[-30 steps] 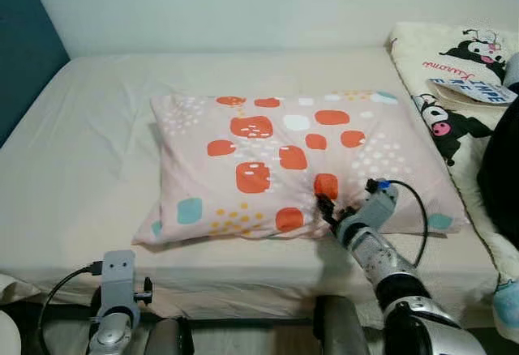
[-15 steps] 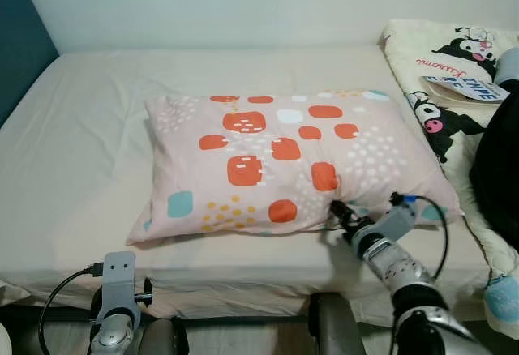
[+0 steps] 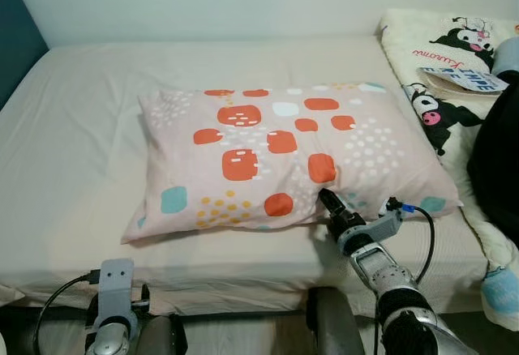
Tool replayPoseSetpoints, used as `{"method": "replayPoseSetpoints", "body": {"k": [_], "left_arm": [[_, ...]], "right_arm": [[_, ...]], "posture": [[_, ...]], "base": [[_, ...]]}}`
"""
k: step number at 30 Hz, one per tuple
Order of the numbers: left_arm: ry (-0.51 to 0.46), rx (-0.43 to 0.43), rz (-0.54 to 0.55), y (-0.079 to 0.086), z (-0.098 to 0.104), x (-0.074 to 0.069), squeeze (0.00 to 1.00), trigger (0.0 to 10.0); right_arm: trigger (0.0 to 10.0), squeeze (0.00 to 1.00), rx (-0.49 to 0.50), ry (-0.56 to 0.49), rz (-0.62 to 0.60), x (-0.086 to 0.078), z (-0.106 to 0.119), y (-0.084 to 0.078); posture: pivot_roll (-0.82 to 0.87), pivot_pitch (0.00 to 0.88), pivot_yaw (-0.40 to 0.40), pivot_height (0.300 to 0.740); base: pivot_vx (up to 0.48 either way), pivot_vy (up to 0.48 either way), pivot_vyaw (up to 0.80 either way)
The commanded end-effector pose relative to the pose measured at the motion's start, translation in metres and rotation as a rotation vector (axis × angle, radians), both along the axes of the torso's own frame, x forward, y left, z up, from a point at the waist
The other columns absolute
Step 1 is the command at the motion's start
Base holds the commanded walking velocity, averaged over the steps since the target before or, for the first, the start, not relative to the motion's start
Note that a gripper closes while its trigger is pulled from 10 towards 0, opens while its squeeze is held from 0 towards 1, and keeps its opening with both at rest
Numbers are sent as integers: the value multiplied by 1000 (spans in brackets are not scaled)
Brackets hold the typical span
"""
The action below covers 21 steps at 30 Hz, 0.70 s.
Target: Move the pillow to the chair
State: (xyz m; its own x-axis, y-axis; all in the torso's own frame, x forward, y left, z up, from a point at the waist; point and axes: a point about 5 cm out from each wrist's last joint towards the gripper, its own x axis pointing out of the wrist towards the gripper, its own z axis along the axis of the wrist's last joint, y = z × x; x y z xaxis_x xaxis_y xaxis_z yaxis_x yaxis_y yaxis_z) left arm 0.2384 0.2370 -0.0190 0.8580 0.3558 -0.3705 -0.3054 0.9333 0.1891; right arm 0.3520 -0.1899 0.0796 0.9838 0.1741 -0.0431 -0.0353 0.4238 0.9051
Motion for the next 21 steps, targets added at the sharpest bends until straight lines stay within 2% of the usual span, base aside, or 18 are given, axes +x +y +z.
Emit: {"method": "replayPoseSetpoints", "body": {"k": [1,3,5,9,13,14,21], "left_arm": [[27,25,0,9,-4,-10,0,10000],[27,41,-3,14,-4,-17,0,10000],[27,46,-4,16,-4,-19,0,10000],[32,77,-12,21,-4,-29,0,10000],[28,96,-25,24,-1,-35,0,10000],[26,99,-25,26,0,-36,0,10000],[17,115,-13,34,5,-41,0,10000]], "right_arm": [[10000,0,31,-41,-19,3,6,-3],[10000,0,48,-85,-18,10,18,-4],[10000,0,46,-86,-16,12,20,-3],[10000,0,67,-54,-8,13,18,4],[10000,0,76,-78,6,15,21,7],[0,0,83,-97,8,17,24,8],[0,0,99,-190,57,28,46,20]], "posture": [[26,251,42,461],[44,278,54,461],[48,281,56,461],[89,322,78,461],[108,332,83,461],[128,340,87,461],[141,350,84,461]], "base": [[0,0,0],[0,0,0],[0,0,0],[0,0,0],[0,0,0],[0,0,0],[0,0,0]]}}
